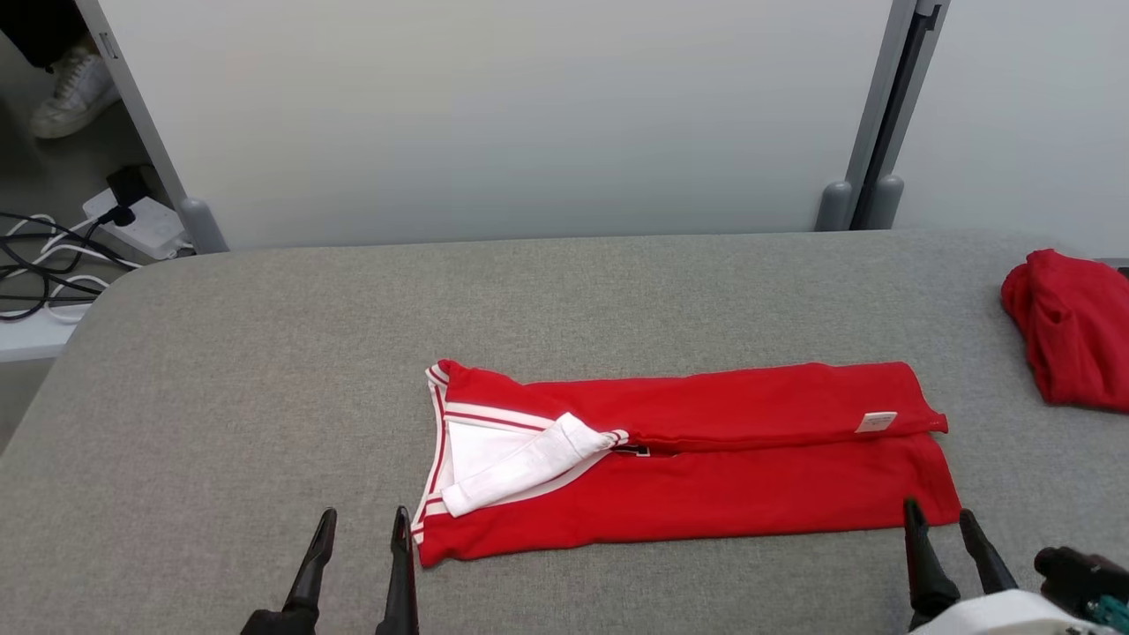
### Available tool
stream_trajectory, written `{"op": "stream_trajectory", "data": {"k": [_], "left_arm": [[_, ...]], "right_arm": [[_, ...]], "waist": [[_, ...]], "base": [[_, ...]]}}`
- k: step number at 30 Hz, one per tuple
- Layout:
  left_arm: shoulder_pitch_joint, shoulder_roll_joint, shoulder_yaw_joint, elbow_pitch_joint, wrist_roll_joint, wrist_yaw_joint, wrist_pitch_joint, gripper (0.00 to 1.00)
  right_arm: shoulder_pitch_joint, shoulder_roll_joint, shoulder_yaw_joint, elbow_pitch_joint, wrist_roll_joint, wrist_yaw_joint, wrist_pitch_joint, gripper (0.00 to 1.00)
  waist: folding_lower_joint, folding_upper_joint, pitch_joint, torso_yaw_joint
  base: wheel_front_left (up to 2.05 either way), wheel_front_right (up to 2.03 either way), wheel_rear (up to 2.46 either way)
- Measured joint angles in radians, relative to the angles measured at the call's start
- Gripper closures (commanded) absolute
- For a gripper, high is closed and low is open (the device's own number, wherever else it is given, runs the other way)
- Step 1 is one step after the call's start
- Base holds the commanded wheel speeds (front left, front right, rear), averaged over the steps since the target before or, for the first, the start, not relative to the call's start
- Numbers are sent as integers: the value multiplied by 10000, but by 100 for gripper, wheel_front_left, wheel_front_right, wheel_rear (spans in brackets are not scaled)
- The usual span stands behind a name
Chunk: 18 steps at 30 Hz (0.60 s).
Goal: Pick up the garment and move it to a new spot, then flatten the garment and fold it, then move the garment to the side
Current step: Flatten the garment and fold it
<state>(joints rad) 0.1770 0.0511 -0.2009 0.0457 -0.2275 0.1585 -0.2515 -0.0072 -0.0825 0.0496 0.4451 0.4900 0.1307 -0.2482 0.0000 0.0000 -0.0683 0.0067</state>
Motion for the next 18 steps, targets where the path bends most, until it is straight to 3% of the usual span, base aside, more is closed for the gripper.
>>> {"op": "stream_trajectory", "data": {"k": [6, 11, 18], "left_arm": [[-99, 6, -153, -17, 4, -52, 0, 0], [-367, 2, -305, -23, 61, -167, 0, 0], [-811, 6, -495, -59, 73, -261, 0, 0]], "right_arm": [[-1685, -320, 35, 1745, 997, 0, 0, 0], [-3004, -828, -121, 3511, 1003, 0, 0, 0], [-4970, -1066, -305, 5520, 993, 0, 33, 0]], "waist": [[0, 0, 343, 165], [0, 0, 628, 282], [0, 0, 1227, 448]], "base": [[0, 0, 0], [0, 0, 0], [0, 0, 0]]}}
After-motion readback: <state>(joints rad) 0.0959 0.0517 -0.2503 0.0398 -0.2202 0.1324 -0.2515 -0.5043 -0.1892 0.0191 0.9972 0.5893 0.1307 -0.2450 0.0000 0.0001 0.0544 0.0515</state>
